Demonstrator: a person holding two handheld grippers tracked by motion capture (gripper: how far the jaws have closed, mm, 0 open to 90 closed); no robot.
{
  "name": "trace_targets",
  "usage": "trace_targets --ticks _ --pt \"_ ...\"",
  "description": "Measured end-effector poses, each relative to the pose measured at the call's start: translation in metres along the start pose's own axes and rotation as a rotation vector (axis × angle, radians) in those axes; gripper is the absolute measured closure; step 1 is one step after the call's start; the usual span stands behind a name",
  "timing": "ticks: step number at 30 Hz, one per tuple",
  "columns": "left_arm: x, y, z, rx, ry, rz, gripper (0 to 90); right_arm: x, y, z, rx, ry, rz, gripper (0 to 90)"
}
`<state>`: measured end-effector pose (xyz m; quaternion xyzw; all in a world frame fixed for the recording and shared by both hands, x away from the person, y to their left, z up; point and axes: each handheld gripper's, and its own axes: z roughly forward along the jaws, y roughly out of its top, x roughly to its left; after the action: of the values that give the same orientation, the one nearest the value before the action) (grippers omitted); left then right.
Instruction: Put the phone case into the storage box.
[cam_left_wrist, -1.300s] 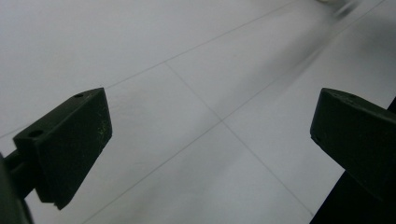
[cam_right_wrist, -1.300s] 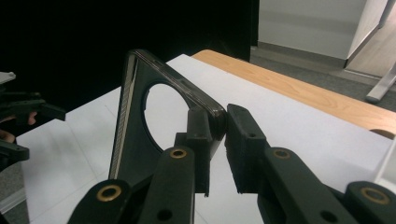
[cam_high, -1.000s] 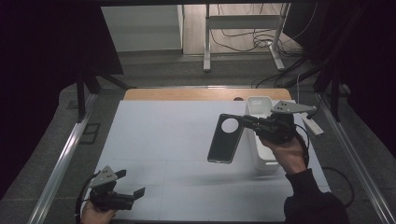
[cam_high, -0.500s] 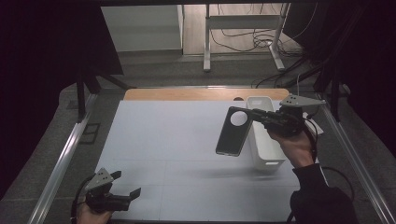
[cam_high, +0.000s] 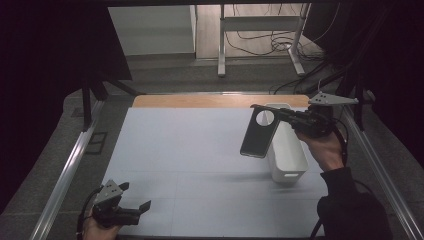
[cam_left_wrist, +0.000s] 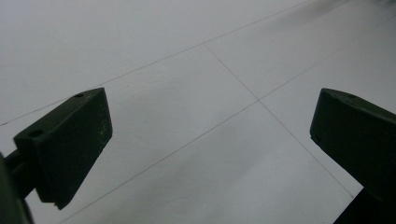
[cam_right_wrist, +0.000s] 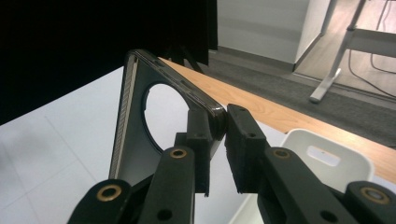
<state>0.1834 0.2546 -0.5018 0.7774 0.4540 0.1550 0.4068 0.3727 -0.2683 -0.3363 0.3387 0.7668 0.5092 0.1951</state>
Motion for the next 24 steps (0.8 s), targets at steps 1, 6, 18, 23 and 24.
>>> trace_targets --ticks 1,6,18,23,24 --pt "0.000 0.000 0.000 0.000 0.001 0.001 0.0 -0.002 0.001 -0.001 0.005 -0.008 0.000 79.6" --pt "0.000 0.000 0.001 0.004 0.004 0.004 0.0 -0.011 0.004 -0.001 0.005 -0.025 -0.003 79.6" --pt "0.000 0.000 0.001 0.012 0.006 0.001 0.0 -0.035 0.011 -0.001 -0.004 -0.069 -0.011 79.6" --pt "0.000 0.000 0.002 0.014 0.005 0.000 0.0 -0.046 0.014 0.000 -0.004 -0.099 -0.013 79.6" --pt "0.000 0.000 0.002 0.014 0.005 0.000 0.0 -0.048 0.014 0.000 -0.005 -0.100 -0.012 79.6"
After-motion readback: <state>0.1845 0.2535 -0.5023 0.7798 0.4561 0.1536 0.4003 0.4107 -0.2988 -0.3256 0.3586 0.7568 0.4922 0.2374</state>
